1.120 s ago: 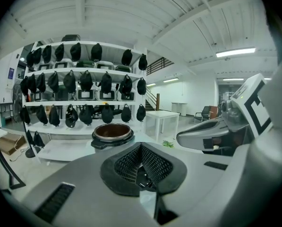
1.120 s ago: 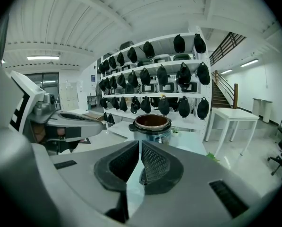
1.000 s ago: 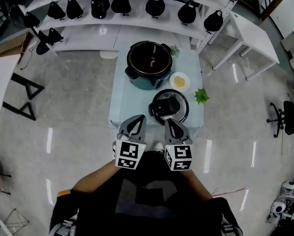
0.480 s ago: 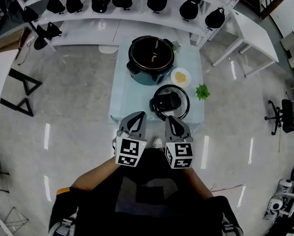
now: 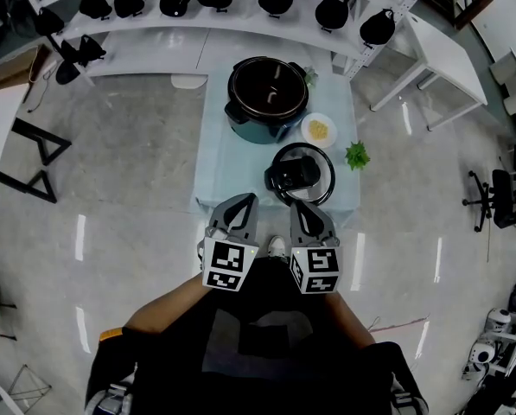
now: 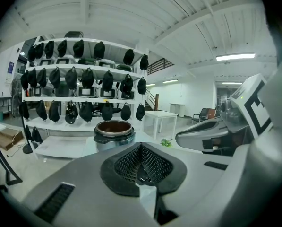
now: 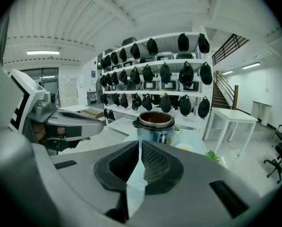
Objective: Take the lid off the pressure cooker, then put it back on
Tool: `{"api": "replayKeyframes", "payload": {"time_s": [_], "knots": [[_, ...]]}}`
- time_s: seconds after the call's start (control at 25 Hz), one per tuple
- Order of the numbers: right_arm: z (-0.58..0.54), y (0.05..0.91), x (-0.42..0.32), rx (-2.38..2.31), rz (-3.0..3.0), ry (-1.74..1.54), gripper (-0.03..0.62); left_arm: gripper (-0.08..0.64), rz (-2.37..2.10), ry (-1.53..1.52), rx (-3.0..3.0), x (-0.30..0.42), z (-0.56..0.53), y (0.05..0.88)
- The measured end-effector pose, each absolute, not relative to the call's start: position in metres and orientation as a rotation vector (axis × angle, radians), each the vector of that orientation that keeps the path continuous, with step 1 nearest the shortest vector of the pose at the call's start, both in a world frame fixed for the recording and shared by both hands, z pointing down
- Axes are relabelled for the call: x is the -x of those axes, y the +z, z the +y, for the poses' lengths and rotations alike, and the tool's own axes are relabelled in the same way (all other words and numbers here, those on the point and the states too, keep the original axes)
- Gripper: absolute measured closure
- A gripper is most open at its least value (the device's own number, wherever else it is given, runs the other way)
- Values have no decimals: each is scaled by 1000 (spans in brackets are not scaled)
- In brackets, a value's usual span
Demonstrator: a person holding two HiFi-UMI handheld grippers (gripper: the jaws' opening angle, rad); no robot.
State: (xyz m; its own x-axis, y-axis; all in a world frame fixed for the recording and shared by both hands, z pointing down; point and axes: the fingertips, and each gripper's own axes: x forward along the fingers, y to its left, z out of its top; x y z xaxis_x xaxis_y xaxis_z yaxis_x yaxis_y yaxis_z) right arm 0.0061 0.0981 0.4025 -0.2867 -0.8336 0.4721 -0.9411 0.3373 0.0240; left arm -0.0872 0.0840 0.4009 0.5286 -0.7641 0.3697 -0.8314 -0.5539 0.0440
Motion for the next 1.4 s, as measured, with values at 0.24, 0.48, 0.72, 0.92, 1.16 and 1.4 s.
{"api": "replayKeyframes", "payload": {"time_s": [0.24, 0.48, 0.72, 0.92, 1.16, 1.4], "knots": [[101, 405, 3, -1561, -2210, 364, 558, 552, -1358, 453, -2550, 96, 87, 403], [104, 403, 6, -1556, -2209, 352, 558, 552, -1360, 428, -2544, 98, 91, 401], [108, 404, 5, -1538, -2195, 340, 558, 552, -1334, 401, -2547, 89, 92, 403], [106, 409, -3, -1516, -2208, 351, 558, 552, -1356, 408, -2538, 80, 91, 404], [95, 415, -27, -1468, -2247, 356, 558, 552, -1410, 435, -2499, 57, 84, 408], [75, 422, -75, -1407, -2281, 369, 558, 552, -1493, 482, -2441, 16, 76, 408]]}}
